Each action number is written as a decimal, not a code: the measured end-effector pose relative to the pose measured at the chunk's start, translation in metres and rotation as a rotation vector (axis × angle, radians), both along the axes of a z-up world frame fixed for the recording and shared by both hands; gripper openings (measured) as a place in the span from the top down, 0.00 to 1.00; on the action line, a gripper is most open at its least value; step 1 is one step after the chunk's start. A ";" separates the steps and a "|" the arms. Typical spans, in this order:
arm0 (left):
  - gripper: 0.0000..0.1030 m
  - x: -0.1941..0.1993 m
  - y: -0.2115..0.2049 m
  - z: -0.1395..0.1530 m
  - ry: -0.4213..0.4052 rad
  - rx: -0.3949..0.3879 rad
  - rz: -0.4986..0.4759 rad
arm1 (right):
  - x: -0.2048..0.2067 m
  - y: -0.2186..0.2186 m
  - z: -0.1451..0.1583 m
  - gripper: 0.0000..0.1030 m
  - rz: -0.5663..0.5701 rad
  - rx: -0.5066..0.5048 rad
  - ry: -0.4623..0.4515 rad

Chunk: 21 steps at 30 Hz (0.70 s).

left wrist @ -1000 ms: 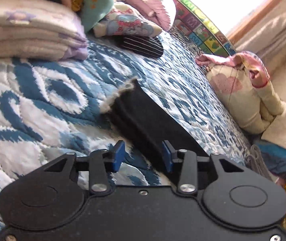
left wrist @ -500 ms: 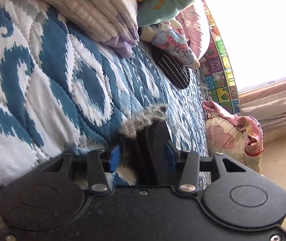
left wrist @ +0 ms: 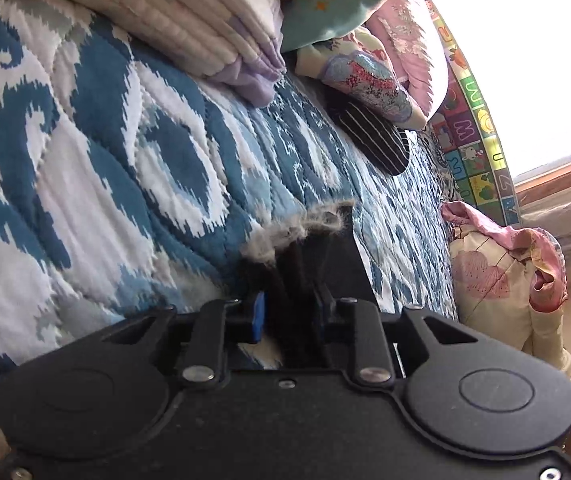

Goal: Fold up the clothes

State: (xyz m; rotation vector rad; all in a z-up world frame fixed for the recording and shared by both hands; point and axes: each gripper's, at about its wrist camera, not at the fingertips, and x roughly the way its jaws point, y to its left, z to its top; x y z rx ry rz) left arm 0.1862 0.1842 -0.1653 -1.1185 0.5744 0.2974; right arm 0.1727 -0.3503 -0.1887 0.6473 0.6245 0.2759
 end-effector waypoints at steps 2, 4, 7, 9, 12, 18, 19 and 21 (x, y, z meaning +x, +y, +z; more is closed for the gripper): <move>0.63 -0.007 0.002 0.009 -0.002 0.010 0.024 | 0.000 0.000 -0.001 0.50 0.000 0.003 -0.003; 0.62 -0.020 0.003 0.020 -0.035 0.033 0.041 | -0.001 -0.001 -0.001 0.50 0.001 0.007 -0.005; 0.62 -0.028 0.006 0.026 -0.088 -0.022 0.003 | -0.001 -0.001 -0.002 0.50 0.001 0.012 -0.009; 0.62 -0.026 0.007 0.029 -0.105 -0.035 -0.017 | -0.001 -0.002 -0.003 0.50 0.002 0.015 -0.012; 0.62 -0.015 0.008 0.028 -0.093 -0.039 -0.023 | -0.002 -0.003 -0.004 0.50 0.002 0.021 -0.016; 0.62 -0.001 0.010 0.016 -0.033 -0.020 -0.028 | -0.003 -0.004 -0.006 0.50 0.003 0.031 -0.024; 0.62 0.001 0.011 0.014 -0.037 -0.015 -0.030 | -0.003 -0.004 -0.006 0.49 0.003 0.033 -0.025; 0.64 0.004 0.011 0.010 -0.031 -0.012 -0.026 | -0.003 -0.004 -0.007 0.49 0.004 0.036 -0.028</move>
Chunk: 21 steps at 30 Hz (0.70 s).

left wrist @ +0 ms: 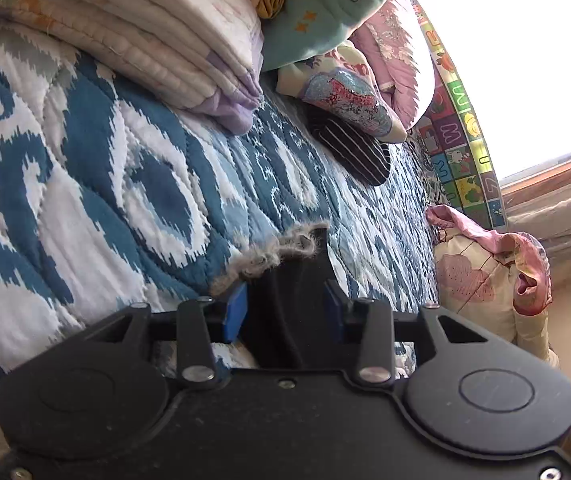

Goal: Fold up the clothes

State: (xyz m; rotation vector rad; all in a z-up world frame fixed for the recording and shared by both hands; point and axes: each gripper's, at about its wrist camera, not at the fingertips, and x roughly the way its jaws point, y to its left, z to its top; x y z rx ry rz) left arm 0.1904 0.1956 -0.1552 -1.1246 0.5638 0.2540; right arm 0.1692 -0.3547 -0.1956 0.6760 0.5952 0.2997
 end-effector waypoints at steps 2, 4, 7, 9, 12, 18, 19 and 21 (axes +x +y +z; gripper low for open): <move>0.74 0.004 0.000 -0.003 0.017 0.011 0.006 | 0.000 0.000 -0.001 0.49 0.000 0.003 -0.003; 0.93 0.006 -0.002 -0.001 0.037 0.047 0.002 | -0.001 -0.001 -0.001 0.49 0.001 0.007 -0.005; 0.95 0.003 -0.007 0.014 -0.007 0.112 -0.022 | -0.001 -0.001 -0.002 0.49 0.001 0.012 -0.009; 0.95 -0.001 -0.008 0.023 -0.039 0.132 -0.025 | -0.001 -0.002 -0.003 0.49 0.002 0.015 -0.012; 0.95 -0.002 -0.005 0.016 -0.006 0.143 -0.023 | -0.002 -0.003 -0.004 0.50 0.002 0.021 -0.016; 0.78 -0.008 -0.008 0.012 0.073 0.243 -0.044 | -0.003 -0.004 -0.006 0.50 0.003 0.031 -0.024; 0.63 -0.014 -0.008 0.012 0.064 0.218 -0.042 | -0.003 -0.004 -0.006 0.50 0.003 0.033 -0.025; 0.61 -0.024 -0.008 0.010 0.038 0.149 -0.042 | -0.003 -0.004 -0.007 0.50 0.004 0.036 -0.028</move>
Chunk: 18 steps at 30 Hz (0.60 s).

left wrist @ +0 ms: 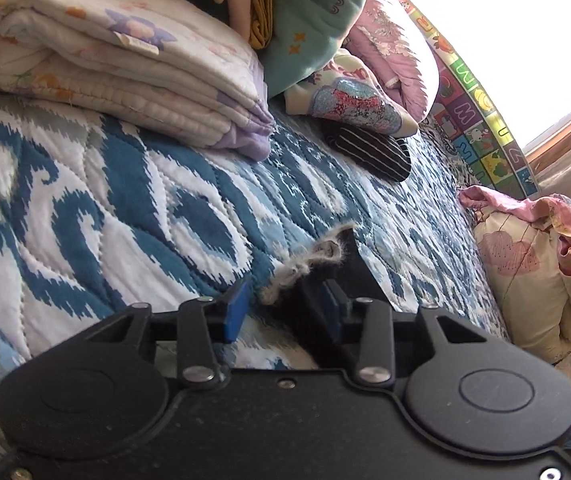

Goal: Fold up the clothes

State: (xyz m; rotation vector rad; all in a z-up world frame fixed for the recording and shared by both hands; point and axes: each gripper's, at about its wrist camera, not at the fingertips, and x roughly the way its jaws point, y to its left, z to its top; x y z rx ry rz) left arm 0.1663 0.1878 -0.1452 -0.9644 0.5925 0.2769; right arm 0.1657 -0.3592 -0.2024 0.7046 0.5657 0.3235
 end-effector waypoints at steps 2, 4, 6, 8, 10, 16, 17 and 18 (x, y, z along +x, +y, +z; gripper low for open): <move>0.59 -0.003 -0.002 -0.006 -0.008 -0.072 0.000 | 0.000 0.000 -0.001 0.50 0.000 0.003 -0.003; 0.58 -0.001 -0.003 -0.016 -0.012 -0.142 0.026 | -0.001 -0.001 -0.001 0.50 0.001 0.007 -0.005; 0.58 0.004 -0.005 -0.019 -0.024 -0.154 0.036 | -0.001 -0.001 -0.002 0.50 0.001 0.010 -0.008; 0.58 0.008 -0.006 -0.021 -0.039 -0.158 0.050 | -0.001 -0.002 -0.003 0.50 0.001 0.013 -0.010; 0.58 0.011 -0.006 -0.024 -0.065 -0.159 0.060 | -0.001 -0.002 -0.003 0.50 0.003 0.013 -0.011; 0.86 0.011 -0.007 -0.038 -0.096 -0.115 0.093 | -0.002 -0.002 -0.004 0.50 0.004 0.012 -0.012; 0.88 0.010 -0.007 -0.035 -0.100 -0.109 0.088 | -0.002 -0.002 -0.004 0.50 0.005 0.011 -0.012; 0.89 0.010 -0.008 -0.030 -0.111 -0.099 0.082 | -0.002 -0.002 -0.004 0.50 0.005 0.012 -0.012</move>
